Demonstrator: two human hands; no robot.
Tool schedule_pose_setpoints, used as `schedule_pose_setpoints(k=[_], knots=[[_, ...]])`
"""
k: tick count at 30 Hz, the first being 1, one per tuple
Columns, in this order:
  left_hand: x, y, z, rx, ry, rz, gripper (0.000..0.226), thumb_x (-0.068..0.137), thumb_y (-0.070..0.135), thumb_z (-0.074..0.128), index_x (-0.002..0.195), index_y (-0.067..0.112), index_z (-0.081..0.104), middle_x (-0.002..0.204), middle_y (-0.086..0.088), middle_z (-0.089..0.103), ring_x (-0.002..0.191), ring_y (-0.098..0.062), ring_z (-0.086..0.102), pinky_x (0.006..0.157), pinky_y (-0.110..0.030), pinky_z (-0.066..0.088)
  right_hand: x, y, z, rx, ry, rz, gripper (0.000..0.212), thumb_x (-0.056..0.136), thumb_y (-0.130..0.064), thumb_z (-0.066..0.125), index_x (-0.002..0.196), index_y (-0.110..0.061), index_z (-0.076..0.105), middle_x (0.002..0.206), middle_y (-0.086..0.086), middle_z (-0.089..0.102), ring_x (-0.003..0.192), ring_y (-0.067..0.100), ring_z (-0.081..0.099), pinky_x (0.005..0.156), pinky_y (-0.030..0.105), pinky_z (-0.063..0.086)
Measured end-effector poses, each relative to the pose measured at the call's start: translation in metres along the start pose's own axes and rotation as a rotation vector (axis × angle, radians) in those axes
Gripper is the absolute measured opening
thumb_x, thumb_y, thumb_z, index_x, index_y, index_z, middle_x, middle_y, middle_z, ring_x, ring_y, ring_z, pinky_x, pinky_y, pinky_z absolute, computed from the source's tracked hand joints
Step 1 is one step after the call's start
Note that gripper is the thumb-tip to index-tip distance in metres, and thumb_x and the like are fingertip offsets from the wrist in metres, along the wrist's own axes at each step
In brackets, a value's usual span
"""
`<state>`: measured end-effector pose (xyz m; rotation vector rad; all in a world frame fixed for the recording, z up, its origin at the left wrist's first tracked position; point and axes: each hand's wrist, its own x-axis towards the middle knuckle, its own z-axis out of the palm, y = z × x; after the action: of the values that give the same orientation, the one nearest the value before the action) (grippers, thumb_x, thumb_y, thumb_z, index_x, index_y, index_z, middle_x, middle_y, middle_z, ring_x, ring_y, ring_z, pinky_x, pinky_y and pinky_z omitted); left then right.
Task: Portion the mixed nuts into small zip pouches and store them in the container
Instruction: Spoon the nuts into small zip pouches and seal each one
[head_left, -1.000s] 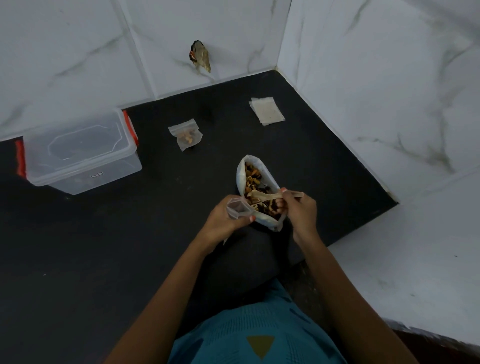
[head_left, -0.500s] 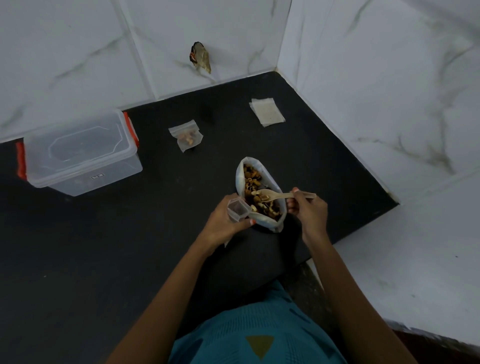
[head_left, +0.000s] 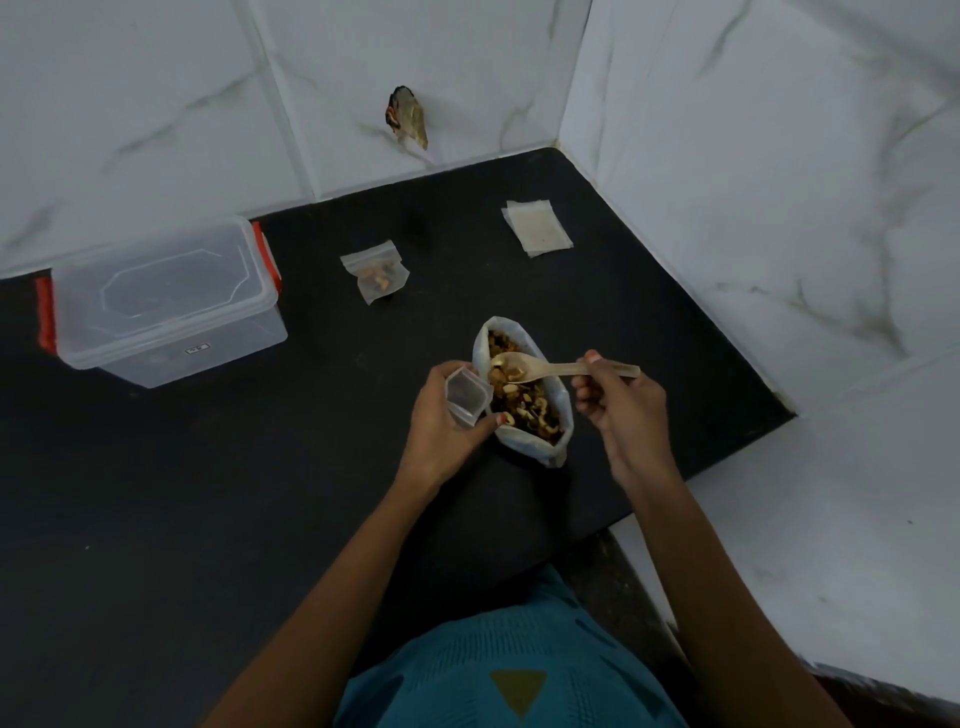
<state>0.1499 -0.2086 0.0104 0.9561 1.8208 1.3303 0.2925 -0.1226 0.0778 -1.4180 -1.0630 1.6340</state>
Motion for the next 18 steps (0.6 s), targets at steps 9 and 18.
schedule_pose_setpoints(k=[9,18], knots=[[0.001,0.004,0.007,-0.014,0.085,0.046,0.060,0.068,0.016,0.080,0.115,0.027,0.044,0.116,0.003,0.054,0.110,-0.014,0.053,0.094,-0.042,0.048,-0.024,0.008,0.025,-0.404,-0.107,-0.463,0.008,0.089,-0.011,0.058,0.084,-0.015,0.064,0.067,-0.011,0.060,0.059,-0.009,0.058,0.058,0.008,0.046],[-0.005,0.009,0.006,-0.069,0.117,0.083,0.053,0.073,0.020,0.077,0.117,0.020,0.047,0.117,0.002,0.054,0.109,-0.009,0.053,0.093,-0.035,0.049,-0.024,0.020,0.024,-0.664,-0.267,-0.948,0.020,0.081,-0.011,0.062,0.096,0.003,0.066,0.088,0.012,0.069,0.091,-0.005,0.051,0.081,0.000,0.042]])
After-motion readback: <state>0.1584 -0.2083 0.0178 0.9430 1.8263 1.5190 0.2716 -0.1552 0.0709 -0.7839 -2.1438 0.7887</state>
